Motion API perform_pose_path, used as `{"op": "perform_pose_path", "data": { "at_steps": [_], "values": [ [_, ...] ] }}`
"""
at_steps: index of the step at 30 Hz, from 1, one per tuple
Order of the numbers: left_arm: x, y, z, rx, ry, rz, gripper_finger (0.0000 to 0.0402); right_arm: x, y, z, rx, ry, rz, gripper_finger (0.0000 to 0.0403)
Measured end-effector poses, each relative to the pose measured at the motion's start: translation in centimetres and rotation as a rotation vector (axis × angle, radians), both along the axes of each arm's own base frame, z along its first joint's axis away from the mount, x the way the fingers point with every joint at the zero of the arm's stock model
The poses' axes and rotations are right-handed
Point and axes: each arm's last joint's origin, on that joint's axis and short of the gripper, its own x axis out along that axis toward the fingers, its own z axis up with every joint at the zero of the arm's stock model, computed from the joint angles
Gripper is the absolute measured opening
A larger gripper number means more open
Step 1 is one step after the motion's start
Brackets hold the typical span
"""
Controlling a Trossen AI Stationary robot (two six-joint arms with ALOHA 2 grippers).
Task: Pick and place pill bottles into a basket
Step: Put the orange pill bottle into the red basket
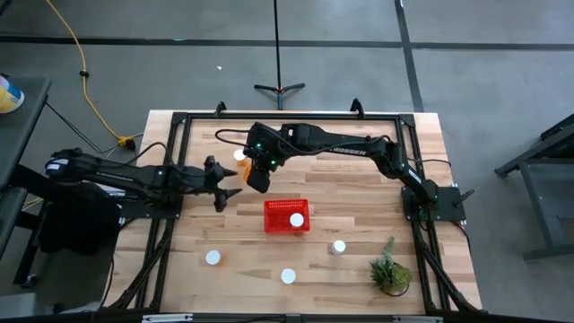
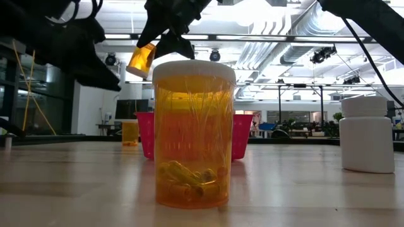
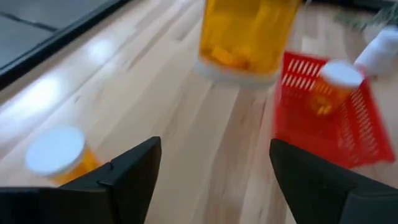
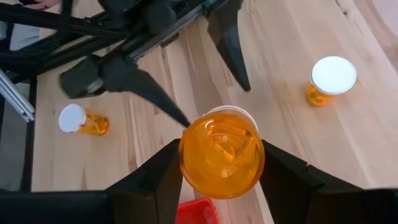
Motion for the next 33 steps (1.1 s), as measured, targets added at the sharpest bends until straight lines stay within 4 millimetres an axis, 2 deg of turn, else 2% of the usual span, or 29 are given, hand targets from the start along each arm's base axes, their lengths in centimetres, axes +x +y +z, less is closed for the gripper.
{"op": "perform_pose_path", "data": {
  "at_steps": [5, 11, 24, 33],
  "values": [
    [1.0, -0.1, 0.5, 0.018, -0.077, -0.025, 0.0335, 0.0, -0.2, 0.0, -0.015, 0.0, -0.004, 0.0178],
    [1.6, -0.2, -0.1, 0.006, -0.05, -0.037, 0.0336, 0.0, -0.5, 0.0, -0.014, -0.001, -0.009, 0.0177],
    [3.2, -0.1, 0.0, 0.072, -0.126, 0.009, 0.034, 0.0, -0.5, 0.0, -0.019, -0.008, -0.003, 0.018],
    [3.9, 1.6, 1.2, 0.054, -0.262, 0.056, 0.0338, 0.1, -0.4, -0.1, -0.017, -0.008, 0.001, 0.0181]
  ]
}}
